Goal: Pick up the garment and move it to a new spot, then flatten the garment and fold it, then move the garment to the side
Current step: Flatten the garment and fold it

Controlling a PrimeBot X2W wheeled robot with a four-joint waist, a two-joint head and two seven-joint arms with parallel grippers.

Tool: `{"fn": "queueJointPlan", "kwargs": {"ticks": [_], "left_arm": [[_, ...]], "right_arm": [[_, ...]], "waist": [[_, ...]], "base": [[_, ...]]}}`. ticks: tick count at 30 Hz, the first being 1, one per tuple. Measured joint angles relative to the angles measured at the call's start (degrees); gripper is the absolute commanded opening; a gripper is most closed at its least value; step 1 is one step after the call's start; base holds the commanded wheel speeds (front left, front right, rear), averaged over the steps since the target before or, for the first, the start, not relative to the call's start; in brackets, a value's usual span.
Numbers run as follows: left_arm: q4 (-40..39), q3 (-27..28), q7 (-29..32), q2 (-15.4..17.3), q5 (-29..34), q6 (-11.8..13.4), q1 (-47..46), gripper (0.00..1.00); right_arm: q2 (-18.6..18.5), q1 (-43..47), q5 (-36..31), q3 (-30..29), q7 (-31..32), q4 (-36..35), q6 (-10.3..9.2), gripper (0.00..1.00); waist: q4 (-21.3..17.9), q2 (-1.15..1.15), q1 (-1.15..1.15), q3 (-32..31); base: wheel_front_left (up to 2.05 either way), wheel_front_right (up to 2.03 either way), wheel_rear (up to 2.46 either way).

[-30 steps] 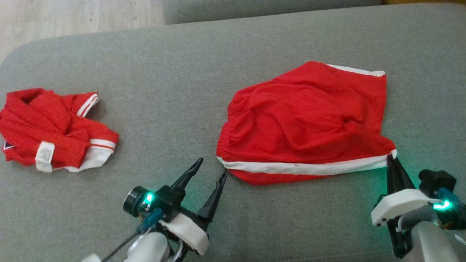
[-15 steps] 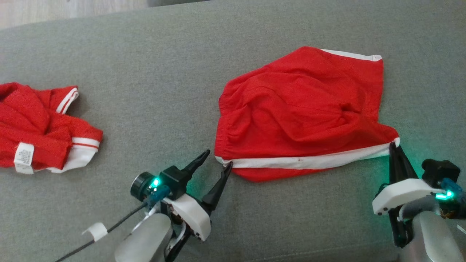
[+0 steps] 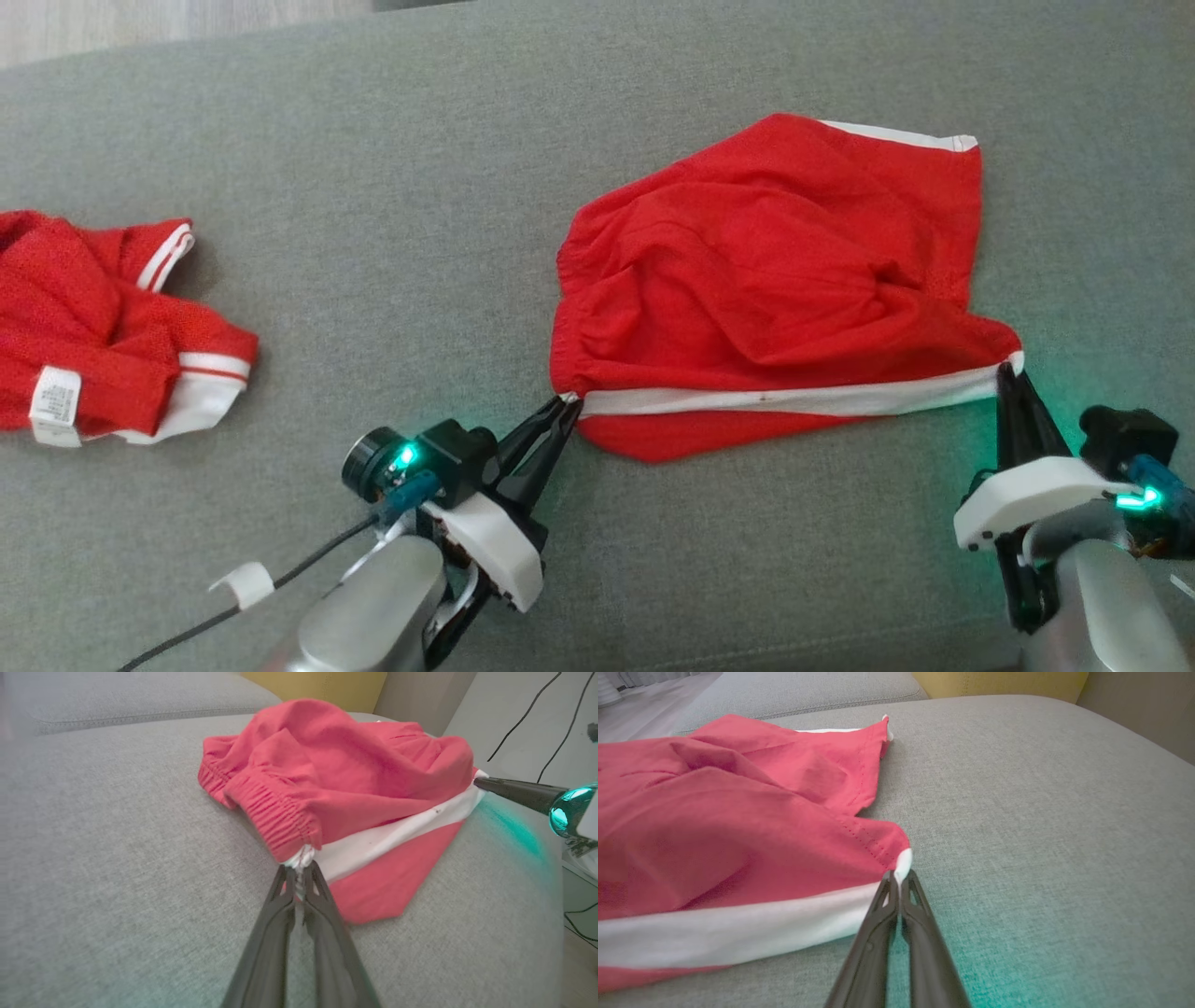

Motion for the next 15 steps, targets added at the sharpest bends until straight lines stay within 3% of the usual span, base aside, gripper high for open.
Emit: {"fn": "queueJointPlan", "kwargs": {"ticks": [9, 15], "left_arm": [[-2.4, 1.8, -1.5, 0.4, 0.1, 1.2, 0.3, 0.00], [-7.0, 4.1, -1.5, 2.6, 1.4, 2.5, 0.4, 0.00]], "right_arm": [[0.0, 0.0, 0.0, 0.8, -1.0, -2.4, 0.00, 0.00], [0.0, 0.0, 0.8, 3.1, -1.1, -7.4, 0.00, 0.00]], "waist": [[0.9, 0.00, 0.00, -2.8], [2.1, 0.00, -0.01, -5.3]], "base": [[0.00, 0.00, 0.00], [0.00, 0.00, 0.00]]}}
